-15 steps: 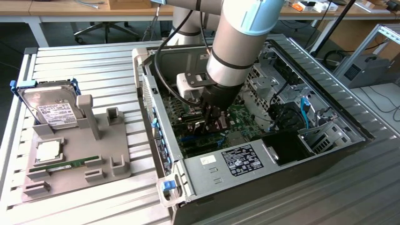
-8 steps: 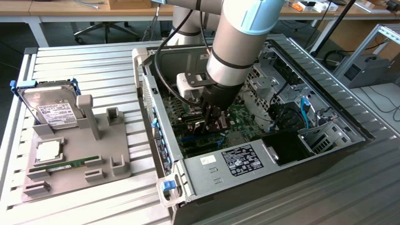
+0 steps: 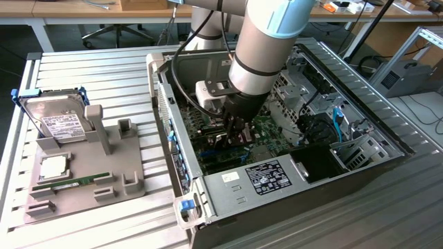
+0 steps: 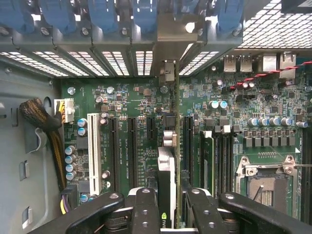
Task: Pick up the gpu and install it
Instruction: 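Insert the gpu into the slot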
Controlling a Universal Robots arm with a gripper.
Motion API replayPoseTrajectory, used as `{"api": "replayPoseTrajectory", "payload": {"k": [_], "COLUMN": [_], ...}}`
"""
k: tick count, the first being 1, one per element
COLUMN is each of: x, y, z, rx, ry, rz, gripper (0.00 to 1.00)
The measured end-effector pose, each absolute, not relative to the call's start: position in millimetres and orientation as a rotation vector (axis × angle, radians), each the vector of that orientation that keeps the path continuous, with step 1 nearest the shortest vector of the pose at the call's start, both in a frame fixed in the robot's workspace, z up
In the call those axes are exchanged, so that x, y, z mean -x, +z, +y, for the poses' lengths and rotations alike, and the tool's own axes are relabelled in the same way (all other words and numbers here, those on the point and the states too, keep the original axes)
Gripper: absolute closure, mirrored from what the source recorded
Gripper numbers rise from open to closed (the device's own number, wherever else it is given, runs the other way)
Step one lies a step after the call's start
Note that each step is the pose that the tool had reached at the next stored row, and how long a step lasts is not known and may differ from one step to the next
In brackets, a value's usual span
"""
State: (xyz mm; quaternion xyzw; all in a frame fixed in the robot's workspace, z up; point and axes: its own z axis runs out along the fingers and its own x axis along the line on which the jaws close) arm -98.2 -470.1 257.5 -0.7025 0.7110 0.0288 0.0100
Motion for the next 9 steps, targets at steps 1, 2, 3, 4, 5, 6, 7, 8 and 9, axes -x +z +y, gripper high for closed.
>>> {"api": "replayPoseTrajectory", "payload": {"k": [1,2,3,4,5,6,7,8,9], "x": [98.2,98.2,98.3,98.3,98.2,98.2,98.2,98.2,98.3], "y": [257.6,257.6,257.7,257.7,257.8,257.8,257.7,257.7,257.6], "z": [-470.1,-470.1,-470.1,-470.1,-470.1,-470.0,-470.0,-470.1,-470.1], "rx": [2.194,2.194,2.196,2.197,2.199,2.203,2.204,2.206,2.206], "ry": [0.090,0.090,0.091,0.092,0.093,0.094,0.095,0.095,0.095], "rz": [2.219,2.217,2.215,2.213,2.211,2.205,2.203,2.202,2.202], "gripper": [0.73,0.73,0.73,0.73,0.73,0.73,0.73,0.73,0.73]}}
